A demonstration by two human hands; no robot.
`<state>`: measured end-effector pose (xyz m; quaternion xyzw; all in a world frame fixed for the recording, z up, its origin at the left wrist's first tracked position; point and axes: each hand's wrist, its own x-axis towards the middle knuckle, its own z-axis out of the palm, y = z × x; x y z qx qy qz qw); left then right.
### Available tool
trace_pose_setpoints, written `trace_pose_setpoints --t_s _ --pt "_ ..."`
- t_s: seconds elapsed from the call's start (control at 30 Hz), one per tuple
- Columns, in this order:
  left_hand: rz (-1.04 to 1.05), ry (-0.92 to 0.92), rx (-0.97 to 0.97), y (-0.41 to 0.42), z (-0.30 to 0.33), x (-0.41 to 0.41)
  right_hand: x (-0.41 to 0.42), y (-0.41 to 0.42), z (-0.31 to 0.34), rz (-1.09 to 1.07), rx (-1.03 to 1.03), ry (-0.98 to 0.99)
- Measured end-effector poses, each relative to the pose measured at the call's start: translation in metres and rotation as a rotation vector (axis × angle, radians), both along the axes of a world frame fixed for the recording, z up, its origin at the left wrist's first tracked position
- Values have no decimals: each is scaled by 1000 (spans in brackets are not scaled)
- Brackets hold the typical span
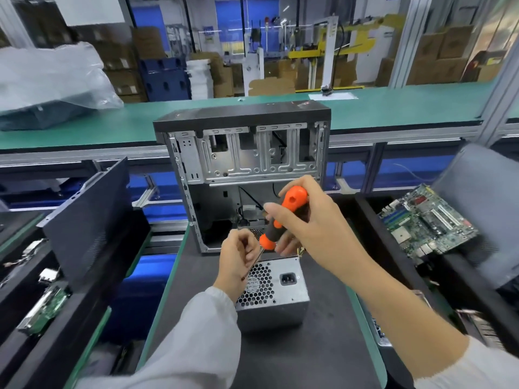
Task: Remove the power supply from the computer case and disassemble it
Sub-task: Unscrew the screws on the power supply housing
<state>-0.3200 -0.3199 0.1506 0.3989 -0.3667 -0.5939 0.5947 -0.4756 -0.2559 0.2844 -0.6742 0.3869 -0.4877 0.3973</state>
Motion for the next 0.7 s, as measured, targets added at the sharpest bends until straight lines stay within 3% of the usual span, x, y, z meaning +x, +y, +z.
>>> trace_pose_setpoints --t_s 0.13,0.27,0.7 --pt "100 -259 -26 -7 1 -6 -4 -7 -5 10 -51 54" --pt "166 -458 -197 -2 -2 -7 -10 -8 -15 -139 -170 193" --pt "155 -479 -230 -2 -9 -6 -18 -4 -33 -200 -154 195"
